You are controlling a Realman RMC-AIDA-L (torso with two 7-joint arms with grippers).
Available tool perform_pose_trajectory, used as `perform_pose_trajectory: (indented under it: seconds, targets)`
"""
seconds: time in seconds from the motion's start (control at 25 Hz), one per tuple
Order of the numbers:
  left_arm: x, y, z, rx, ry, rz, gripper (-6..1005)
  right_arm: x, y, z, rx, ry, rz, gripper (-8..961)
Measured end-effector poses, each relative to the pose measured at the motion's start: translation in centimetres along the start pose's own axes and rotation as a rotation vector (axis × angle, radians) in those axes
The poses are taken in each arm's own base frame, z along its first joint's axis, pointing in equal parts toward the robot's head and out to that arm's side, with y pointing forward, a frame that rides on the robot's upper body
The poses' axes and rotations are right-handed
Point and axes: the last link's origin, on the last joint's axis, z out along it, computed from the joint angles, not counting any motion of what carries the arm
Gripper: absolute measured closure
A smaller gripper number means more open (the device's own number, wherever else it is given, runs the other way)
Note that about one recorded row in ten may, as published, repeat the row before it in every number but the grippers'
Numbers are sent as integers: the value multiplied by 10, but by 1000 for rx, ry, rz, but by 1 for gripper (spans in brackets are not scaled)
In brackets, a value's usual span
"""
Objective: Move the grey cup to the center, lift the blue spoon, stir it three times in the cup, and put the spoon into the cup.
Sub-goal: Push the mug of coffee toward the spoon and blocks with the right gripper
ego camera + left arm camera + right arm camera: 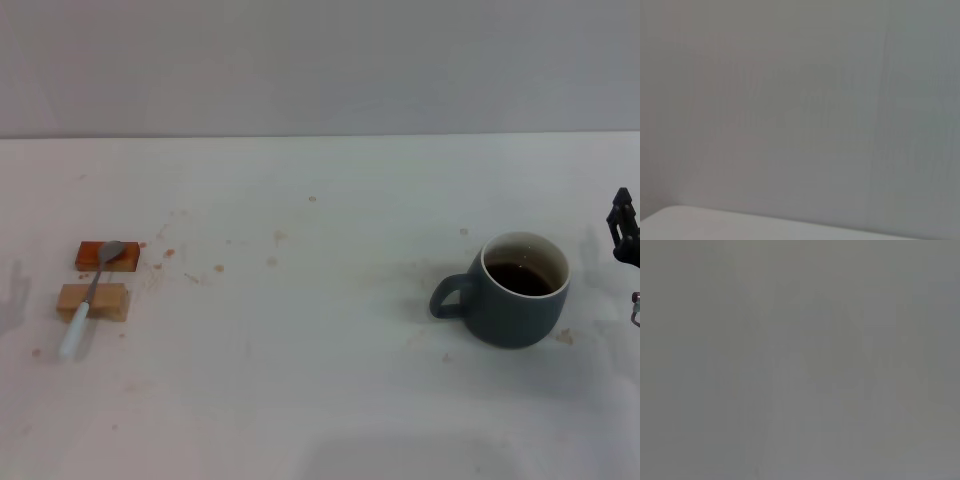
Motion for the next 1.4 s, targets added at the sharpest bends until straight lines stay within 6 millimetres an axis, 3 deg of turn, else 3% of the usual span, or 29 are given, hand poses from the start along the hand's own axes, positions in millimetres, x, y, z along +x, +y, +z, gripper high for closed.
perform_pose_trajectory:
  seconds: [0.24, 0.6, 1.4]
  targets:
    - [-4, -5, 0, 15, -34, 8, 291, 3, -11, -11, 48, -17, 40, 424]
    - [-8, -4, 2, 15, -59, 9, 292, 10, -8, -18, 43, 9, 69, 425]
    - [-6, 1, 8, 2, -62, 26, 294, 6, -1, -8, 17, 6, 63, 426]
